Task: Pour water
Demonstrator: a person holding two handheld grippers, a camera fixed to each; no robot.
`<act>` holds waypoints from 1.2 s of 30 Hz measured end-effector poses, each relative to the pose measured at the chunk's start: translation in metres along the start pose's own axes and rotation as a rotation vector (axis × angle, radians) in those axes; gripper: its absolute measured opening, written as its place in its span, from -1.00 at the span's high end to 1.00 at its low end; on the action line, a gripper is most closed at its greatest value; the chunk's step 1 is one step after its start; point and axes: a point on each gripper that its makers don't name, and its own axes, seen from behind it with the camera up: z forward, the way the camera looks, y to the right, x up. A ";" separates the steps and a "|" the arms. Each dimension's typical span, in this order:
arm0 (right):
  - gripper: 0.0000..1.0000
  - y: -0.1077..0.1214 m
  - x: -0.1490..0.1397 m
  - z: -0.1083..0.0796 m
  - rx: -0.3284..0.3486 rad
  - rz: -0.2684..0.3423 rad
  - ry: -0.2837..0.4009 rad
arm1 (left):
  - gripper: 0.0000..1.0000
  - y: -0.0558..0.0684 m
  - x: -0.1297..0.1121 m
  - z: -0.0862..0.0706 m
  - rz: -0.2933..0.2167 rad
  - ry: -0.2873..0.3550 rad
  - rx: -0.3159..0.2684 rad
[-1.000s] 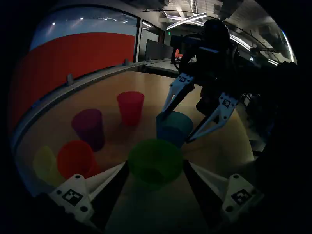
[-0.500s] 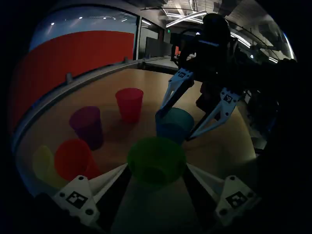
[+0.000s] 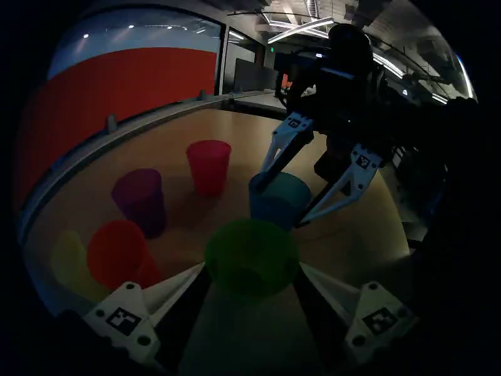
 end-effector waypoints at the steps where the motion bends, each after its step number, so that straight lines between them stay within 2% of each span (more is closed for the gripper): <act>1: -0.79 0.000 0.000 0.000 -0.001 0.002 0.002 | -0.72 0.000 0.000 0.000 0.001 -0.001 0.003; 8: -0.78 0.001 0.003 -0.004 -0.012 0.006 0.022 | -0.72 -0.001 0.003 -0.005 0.008 0.003 0.015; 15: -0.78 0.000 0.021 -0.014 -0.025 0.004 0.063 | -0.72 0.001 0.023 -0.019 -0.012 0.048 0.017; 24: -0.78 0.000 0.050 -0.032 -0.065 -0.003 0.128 | -0.72 -0.001 0.051 -0.049 0.001 0.118 0.071; 36: -0.77 0.002 0.097 -0.055 -0.121 0.010 0.275 | -0.72 -0.011 0.080 -0.089 -0.008 0.219 0.162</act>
